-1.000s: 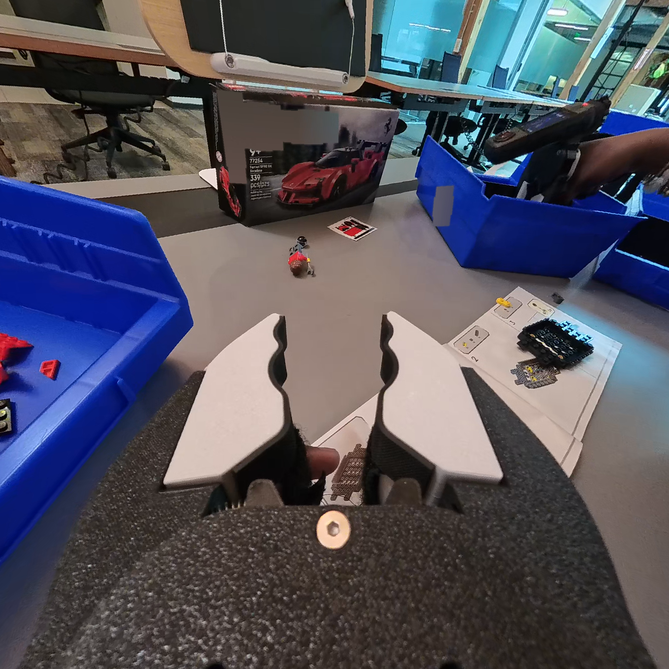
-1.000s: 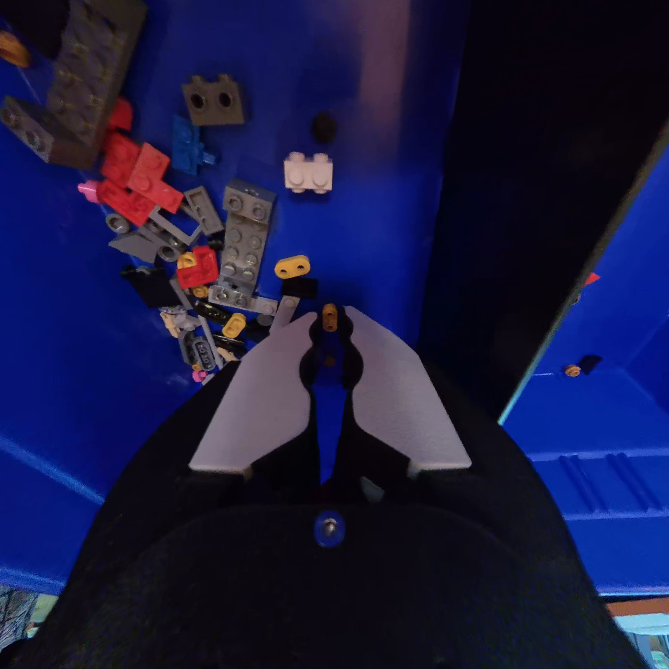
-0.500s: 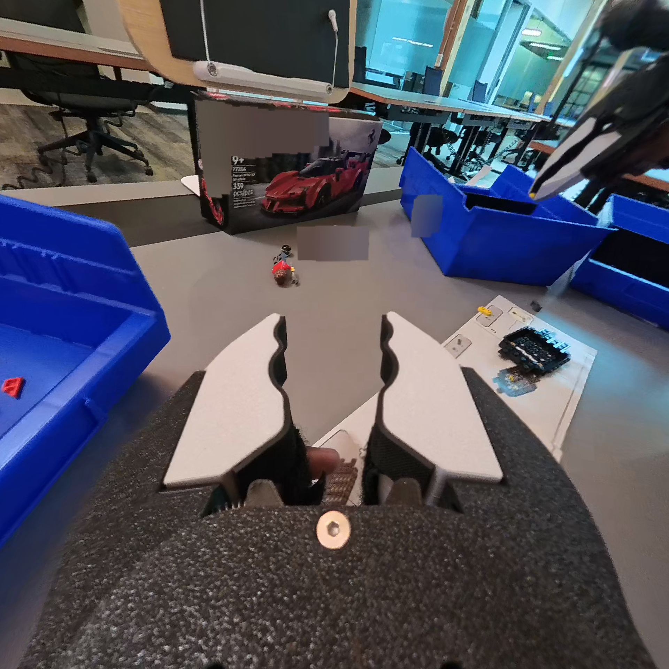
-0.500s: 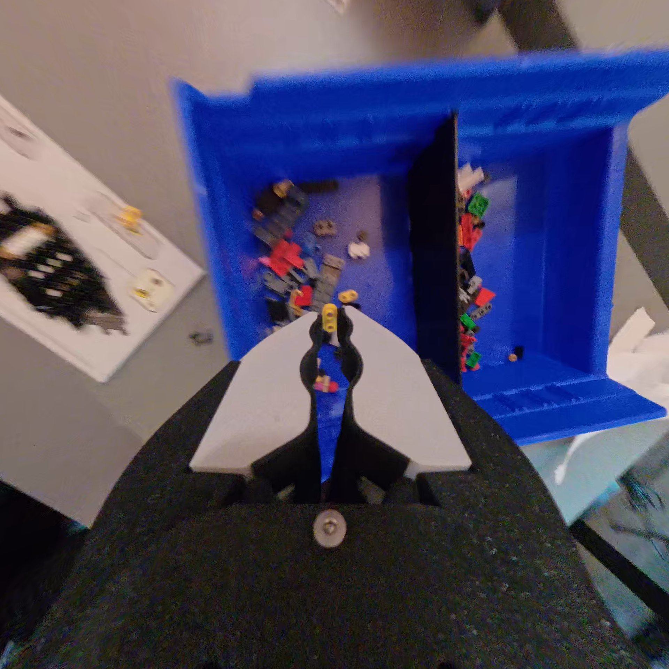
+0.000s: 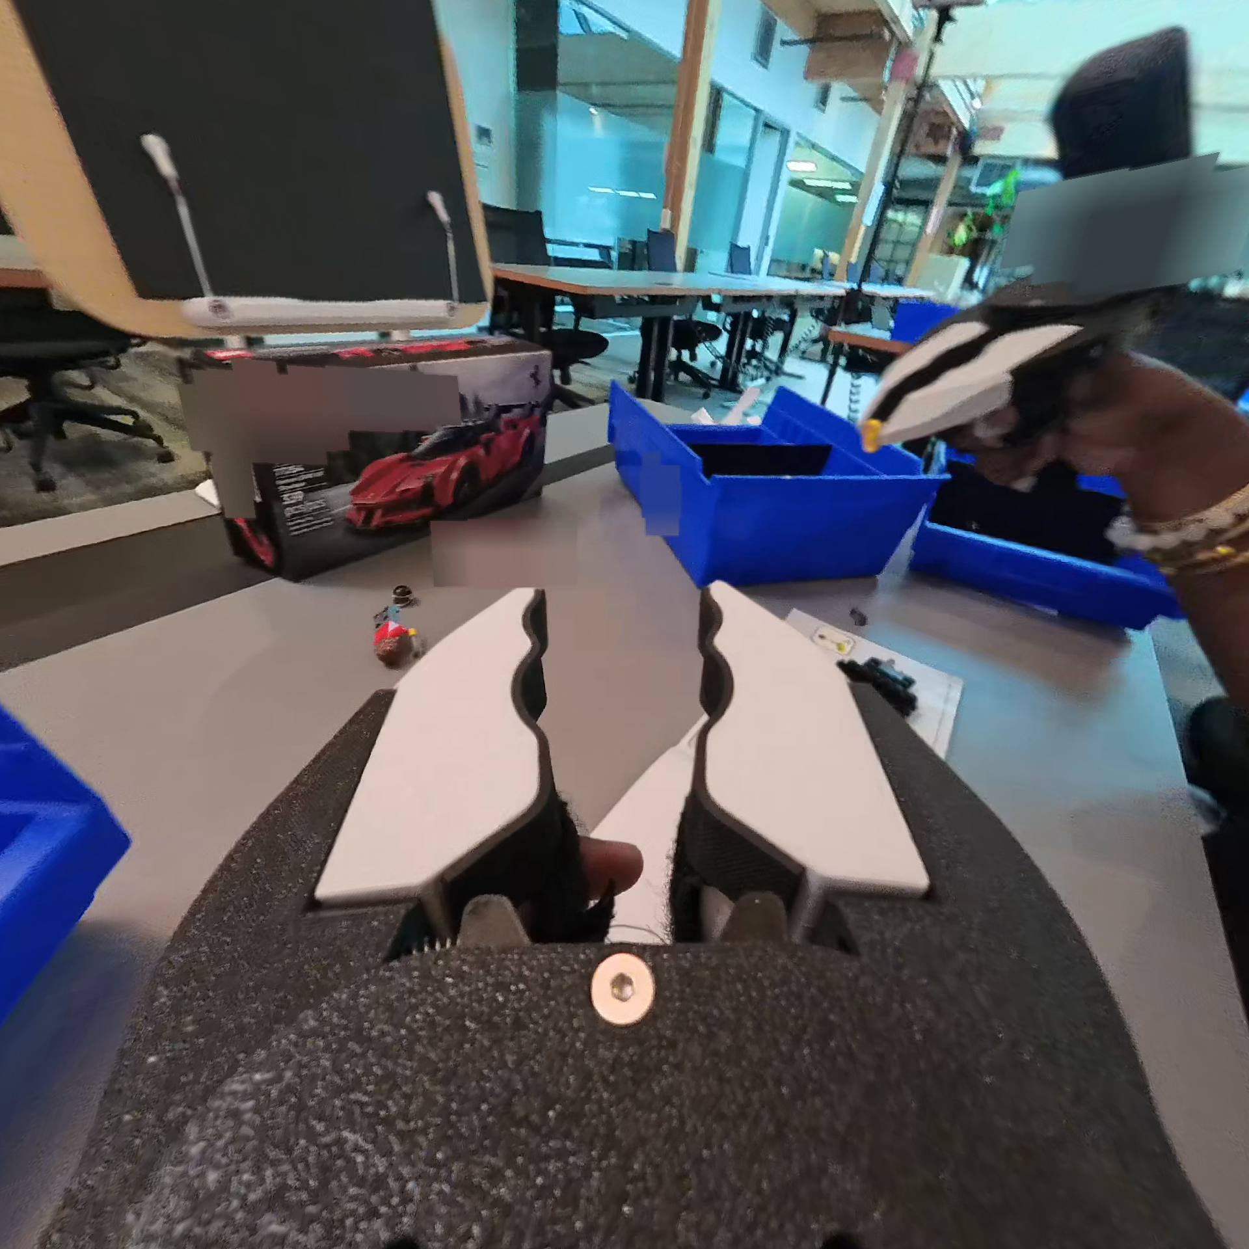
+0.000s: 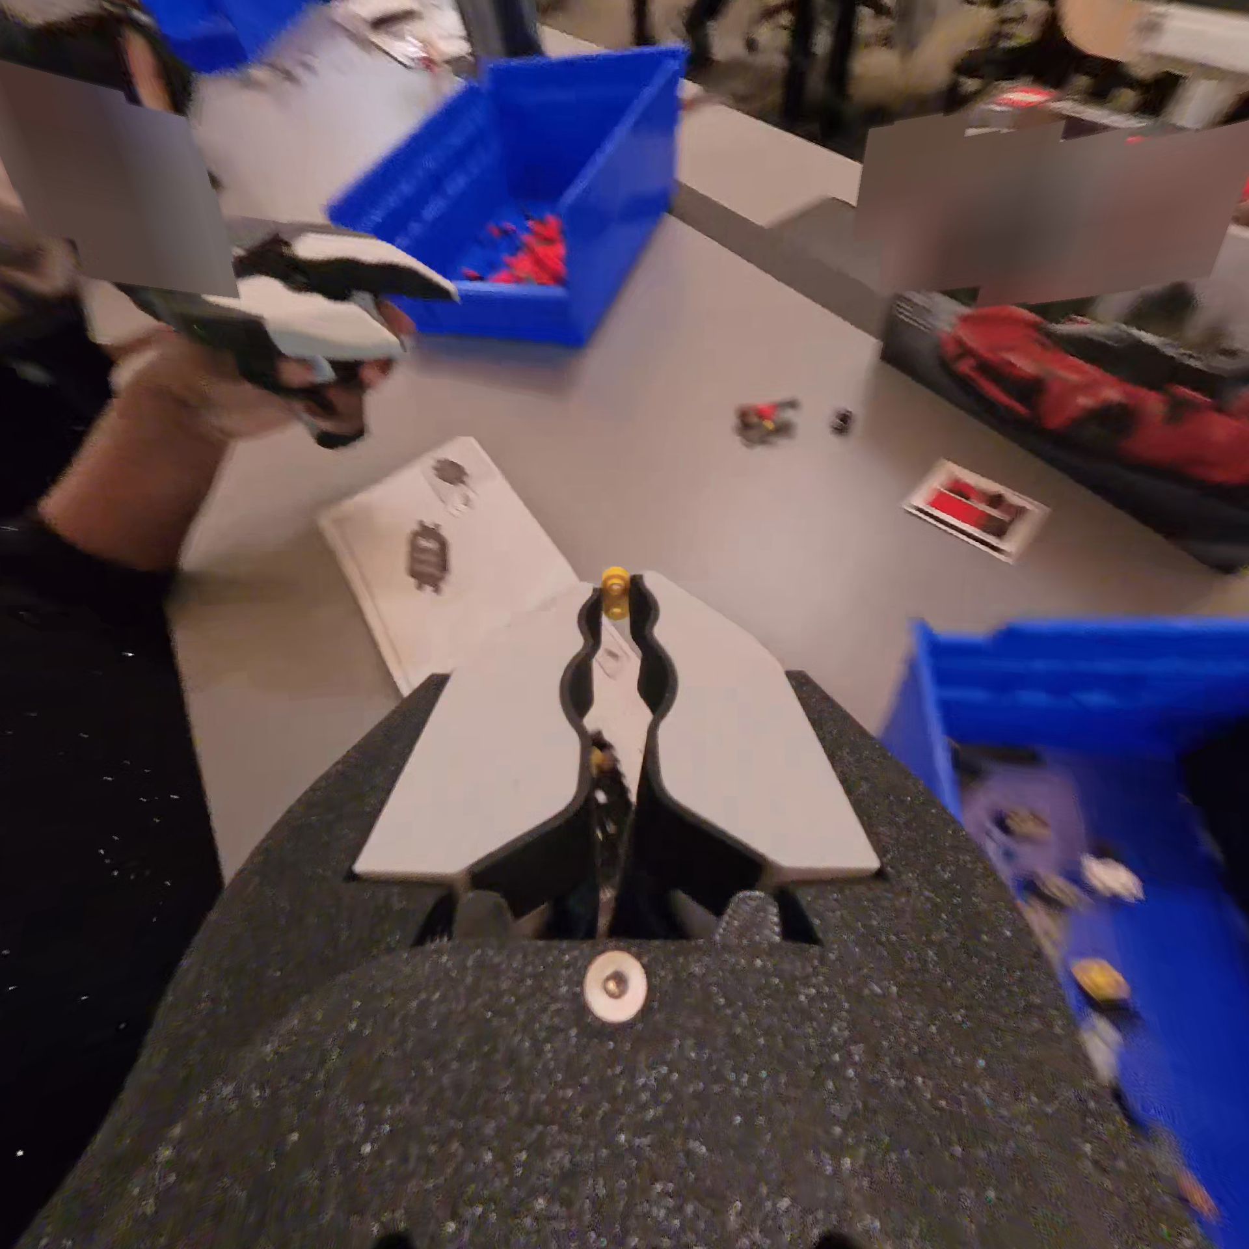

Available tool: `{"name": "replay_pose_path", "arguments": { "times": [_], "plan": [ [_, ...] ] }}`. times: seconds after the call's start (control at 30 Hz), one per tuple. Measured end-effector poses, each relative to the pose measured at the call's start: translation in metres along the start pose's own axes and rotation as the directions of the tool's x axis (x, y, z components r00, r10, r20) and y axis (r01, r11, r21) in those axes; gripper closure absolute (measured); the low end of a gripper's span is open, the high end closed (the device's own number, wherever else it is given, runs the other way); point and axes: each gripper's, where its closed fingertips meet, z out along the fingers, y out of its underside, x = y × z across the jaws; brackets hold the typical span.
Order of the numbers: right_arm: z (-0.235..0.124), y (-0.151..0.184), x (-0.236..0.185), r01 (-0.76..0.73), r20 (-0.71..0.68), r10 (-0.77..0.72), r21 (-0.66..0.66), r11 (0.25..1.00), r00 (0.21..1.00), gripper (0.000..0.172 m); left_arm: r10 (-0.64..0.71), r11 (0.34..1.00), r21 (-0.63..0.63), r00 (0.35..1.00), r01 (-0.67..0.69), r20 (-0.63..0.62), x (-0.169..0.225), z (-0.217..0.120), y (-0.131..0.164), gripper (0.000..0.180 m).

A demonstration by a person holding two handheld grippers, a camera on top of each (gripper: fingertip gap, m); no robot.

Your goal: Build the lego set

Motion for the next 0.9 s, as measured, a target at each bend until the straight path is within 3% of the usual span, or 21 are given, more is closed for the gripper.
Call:
{"name": "replay_pose_path", "arguments": {
  "times": [0.13, 0.27, 0.43, 0.6, 0.9],
  "plan": [
    [0.047, 0.011, -0.005, 0.028, 0.116, -0.024, -0.030, 0.999, 0.993, 0.164, 0.101, 0.993, -0.057, 0.995, -0.102, -0.008, 0.015, 0.006, 0.003, 0.136],
    [0.075, 0.032, -0.017, 0.079, 0.199, -0.070, -0.040, 0.996, 0.977, 0.164, 0.086, 0.993, -0.077, 0.996, -0.089, -0.031, 0.028, 0.012, 0.012, 0.133],
    [0.081, 0.038, -0.021, 0.157, 0.195, -0.150, -0.017, 0.988, 0.969, 0.164, 0.096, 0.992, -0.074, 0.993, -0.100, -0.063, 0.043, 0.010, 0.014, 0.128],
    [0.082, 0.036, -0.025, 0.066, 0.294, -0.070, 0.023, 0.998, 0.953, 0.164, 0.053, 0.981, -0.182, 0.997, -0.064, -0.060, 0.036, 0.009, 0.032, 0.120],
    [0.080, 0.047, -0.018, 0.057, 0.270, -0.050, -0.018, 0.998, 0.961, 0.164, 0.083, 0.961, -0.253, 0.991, -0.108, -0.108, 0.044, 0.019, 0.043, 0.122]
  ]
}}
